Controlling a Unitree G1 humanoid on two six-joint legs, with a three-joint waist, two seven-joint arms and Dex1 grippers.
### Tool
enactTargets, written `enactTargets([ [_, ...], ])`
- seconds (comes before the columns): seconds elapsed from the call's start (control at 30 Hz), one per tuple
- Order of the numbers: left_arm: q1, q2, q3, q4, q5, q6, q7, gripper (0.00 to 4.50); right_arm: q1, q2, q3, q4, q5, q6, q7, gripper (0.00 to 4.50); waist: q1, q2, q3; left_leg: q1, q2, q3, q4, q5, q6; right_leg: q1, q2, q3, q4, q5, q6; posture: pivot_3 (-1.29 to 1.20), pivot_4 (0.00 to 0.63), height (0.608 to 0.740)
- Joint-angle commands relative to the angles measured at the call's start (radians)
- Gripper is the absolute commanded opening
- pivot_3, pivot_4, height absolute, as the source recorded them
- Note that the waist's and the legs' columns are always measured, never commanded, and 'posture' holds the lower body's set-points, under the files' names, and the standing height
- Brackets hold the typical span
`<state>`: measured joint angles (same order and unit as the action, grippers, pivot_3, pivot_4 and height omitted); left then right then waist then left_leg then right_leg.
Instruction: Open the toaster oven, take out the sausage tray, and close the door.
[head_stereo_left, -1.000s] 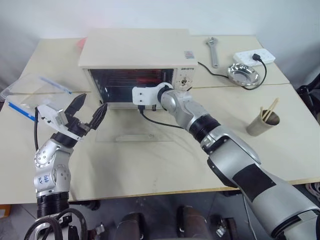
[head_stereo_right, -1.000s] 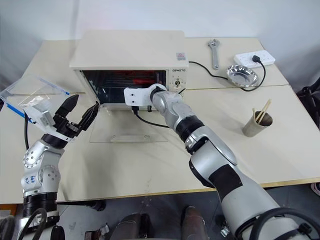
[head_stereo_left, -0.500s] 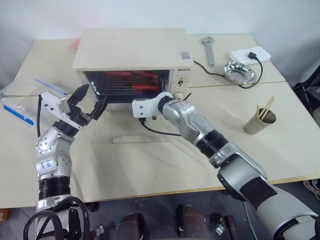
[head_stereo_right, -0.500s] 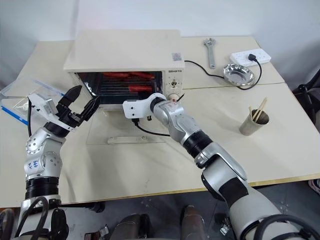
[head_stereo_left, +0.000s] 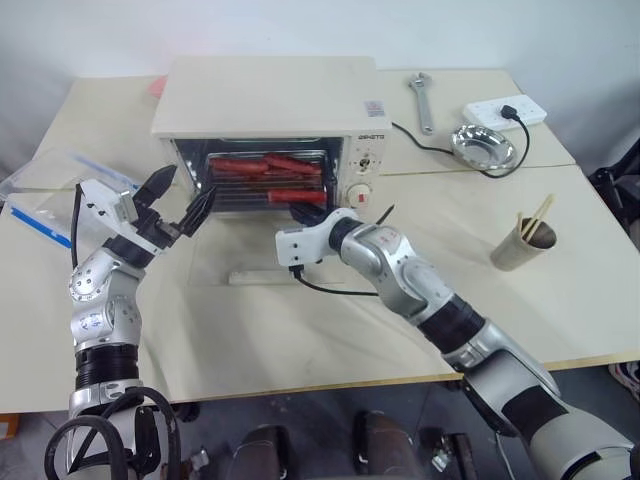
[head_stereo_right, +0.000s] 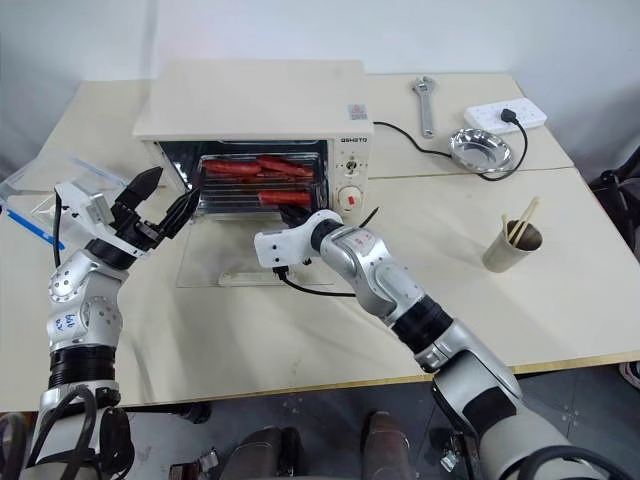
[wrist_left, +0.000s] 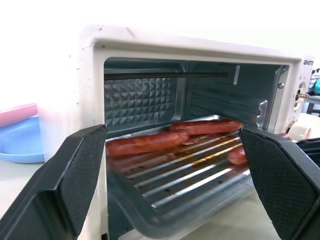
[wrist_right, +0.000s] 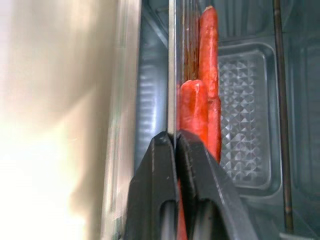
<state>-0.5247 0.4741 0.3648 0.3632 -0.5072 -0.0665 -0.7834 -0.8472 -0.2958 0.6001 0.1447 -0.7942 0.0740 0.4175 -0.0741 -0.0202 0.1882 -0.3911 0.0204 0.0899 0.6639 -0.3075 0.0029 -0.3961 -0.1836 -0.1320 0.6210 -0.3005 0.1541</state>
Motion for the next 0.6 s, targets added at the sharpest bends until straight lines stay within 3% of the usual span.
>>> enactTargets([
  [0.03,-0.015,0.017,0.012,-0.007,-0.005,-0.017,-0.010,4.50,0.019,-0.015,-0.035,-0.142,-0.029,-0.005,0.004,0.03,0.003,0.000,0.000,0.000,0.000,0.000,0.000,0.000,0.000,0.000,0.000,0.000,0.000,0.000,0.000,0.00,0.150,0.740],
  [0.6,-0.040,0.059,0.021,0.039,-0.009,-0.011,-0.057,4.50,0.203,-0.100,-0.077,-0.396,-0.026,-0.024,0.115,0.03,0.023,0.000,0.000,0.000,0.000,0.001,0.001,0.000,0.000,0.000,0.000,0.000,-0.001,0.000,0.000,0.00,0.150,0.740],
])
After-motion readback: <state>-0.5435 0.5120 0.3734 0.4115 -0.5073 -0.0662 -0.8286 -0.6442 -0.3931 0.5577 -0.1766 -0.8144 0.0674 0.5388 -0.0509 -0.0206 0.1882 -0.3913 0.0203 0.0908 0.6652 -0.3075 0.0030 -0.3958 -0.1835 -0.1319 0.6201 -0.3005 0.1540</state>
